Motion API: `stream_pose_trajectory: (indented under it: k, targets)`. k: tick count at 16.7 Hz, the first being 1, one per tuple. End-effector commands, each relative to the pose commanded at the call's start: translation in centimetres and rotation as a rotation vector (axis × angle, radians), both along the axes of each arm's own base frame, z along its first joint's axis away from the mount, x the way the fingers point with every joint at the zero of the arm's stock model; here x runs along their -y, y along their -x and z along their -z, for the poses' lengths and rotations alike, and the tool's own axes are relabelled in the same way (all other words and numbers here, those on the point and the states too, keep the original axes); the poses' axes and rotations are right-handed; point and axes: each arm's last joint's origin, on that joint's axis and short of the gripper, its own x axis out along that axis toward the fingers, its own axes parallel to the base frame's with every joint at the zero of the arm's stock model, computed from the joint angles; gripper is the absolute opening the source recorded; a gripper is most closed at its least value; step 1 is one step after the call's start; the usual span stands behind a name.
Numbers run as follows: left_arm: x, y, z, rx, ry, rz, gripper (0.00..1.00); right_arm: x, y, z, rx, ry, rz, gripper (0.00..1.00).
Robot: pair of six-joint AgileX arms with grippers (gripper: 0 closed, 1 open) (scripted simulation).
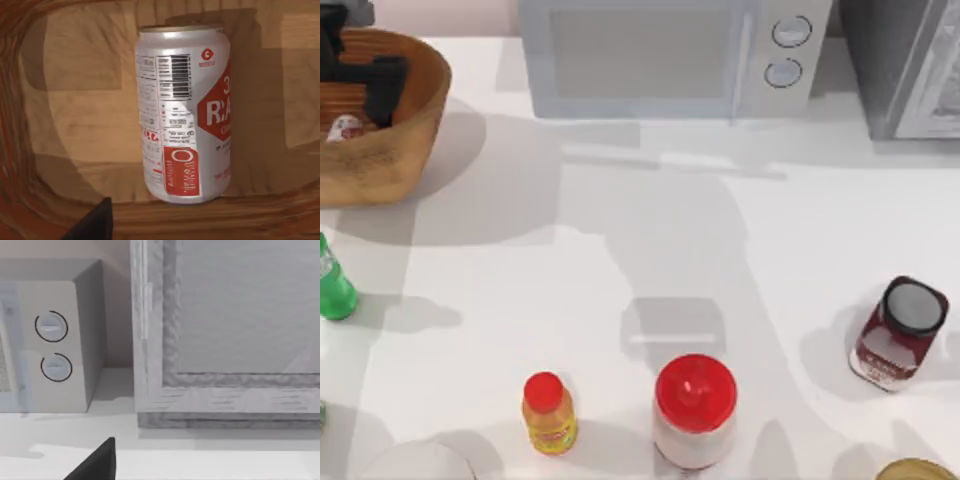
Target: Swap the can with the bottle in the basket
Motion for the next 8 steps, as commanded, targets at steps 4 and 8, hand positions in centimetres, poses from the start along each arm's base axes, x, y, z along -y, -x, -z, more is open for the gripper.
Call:
stream_pose_trajectory:
  k: [4,8]
  targets:
    - [-1.5,-1.6,0.8,-0.008,0.029,-0.030,1.00,0.0,0.0,0.0,0.000,0.000,0.000,1.00]
    - [-2.4,-1.9,0.7,0.003,0.042,-0.056,1.00,0.0,0.0,0.0,0.000,0.000,0.000,1.00]
